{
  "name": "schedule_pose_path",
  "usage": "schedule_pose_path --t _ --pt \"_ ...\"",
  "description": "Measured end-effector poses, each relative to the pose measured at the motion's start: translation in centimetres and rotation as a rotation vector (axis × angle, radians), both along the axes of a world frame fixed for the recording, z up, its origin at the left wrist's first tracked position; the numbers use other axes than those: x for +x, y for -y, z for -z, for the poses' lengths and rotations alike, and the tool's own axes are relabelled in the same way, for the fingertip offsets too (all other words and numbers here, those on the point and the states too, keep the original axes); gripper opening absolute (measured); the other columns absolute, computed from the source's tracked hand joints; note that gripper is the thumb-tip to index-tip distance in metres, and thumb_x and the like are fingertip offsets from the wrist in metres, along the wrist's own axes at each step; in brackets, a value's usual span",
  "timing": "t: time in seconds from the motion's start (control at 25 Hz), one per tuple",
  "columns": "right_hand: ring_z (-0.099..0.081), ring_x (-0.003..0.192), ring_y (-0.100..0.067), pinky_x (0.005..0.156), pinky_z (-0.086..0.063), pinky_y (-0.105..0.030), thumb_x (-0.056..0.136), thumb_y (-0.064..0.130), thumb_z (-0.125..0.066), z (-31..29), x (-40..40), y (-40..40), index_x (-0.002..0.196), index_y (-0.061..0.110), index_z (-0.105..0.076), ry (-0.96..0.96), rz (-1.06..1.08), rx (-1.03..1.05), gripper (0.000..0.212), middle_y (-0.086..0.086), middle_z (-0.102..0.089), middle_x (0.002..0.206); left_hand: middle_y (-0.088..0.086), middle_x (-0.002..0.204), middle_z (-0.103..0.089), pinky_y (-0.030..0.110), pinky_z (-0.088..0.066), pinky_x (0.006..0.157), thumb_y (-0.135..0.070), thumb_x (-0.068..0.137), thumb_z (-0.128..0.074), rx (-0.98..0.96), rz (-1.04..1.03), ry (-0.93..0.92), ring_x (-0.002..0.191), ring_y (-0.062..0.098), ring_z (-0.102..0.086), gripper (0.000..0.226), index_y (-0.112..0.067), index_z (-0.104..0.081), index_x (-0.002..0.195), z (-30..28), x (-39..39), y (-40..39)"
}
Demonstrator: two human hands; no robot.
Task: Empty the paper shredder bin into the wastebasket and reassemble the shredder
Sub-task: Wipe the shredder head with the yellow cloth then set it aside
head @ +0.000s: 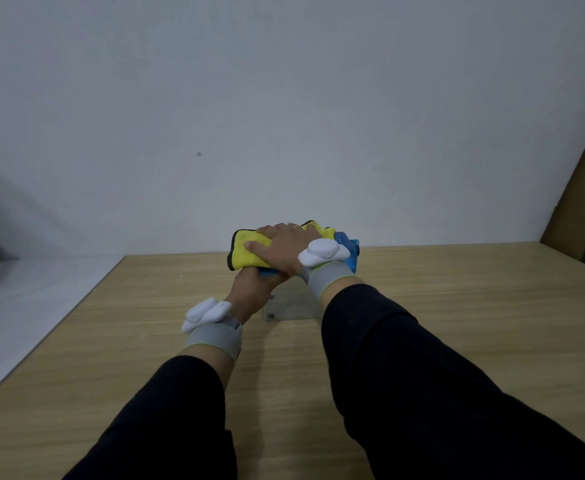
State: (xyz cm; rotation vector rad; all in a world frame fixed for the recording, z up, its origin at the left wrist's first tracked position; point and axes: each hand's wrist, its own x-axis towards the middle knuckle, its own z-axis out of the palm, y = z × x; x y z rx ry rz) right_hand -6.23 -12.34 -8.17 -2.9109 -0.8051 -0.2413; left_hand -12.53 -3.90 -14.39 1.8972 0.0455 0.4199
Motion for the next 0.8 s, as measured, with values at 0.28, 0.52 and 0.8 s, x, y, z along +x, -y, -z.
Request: schedule_pose_path --t 0.28,0.52,0.8 --pt "-0.022 0.146 -0.025 0.112 -0.015 -0.053 0.087 0.073 -0.017 0.8 -0.8 1.2 0.148 0.040 -0.026 0.057 -0.047 0.042 0.069 0.004 -0.027 0.158 0.013 0.142 -0.046 0.038 -0.039 0.102 -0.011 0.089 -0.062 0.062 -0.012 -0.048 0.126 0.033 -0.045 0.057 -0.006 -0.039 0.140 0.4 0.4 -0.4" --pt "-0.022 0.146 -0.026 0.114 -0.013 -0.054 0.089 0.072 -0.014 1.5 -0.8 2.6 0.148 0.042 -0.024 0.111 -0.060 0.058 0.067 0.004 -0.026 0.159 0.011 0.149 -0.038 0.037 -0.036 0.106 -0.014 0.088 -0.065 0.067 -0.026 -0.054 0.133 0.032 -0.039 0.066 -0.009 -0.032 0.145 0.4 0.5 -0.5" --pt "-0.021 0.147 -0.024 0.115 -0.013 -0.053 0.088 0.074 -0.012 1.8 -0.6 5.2 0.148 0.042 -0.023 0.140 -0.033 0.052 0.069 0.006 -0.023 0.160 0.008 0.134 -0.054 0.030 -0.041 0.083 -0.016 0.080 -0.074 -0.040 -0.077 -0.032 0.118 0.028 -0.052 0.073 -0.018 -0.037 0.143 0.3 0.0 -0.4"
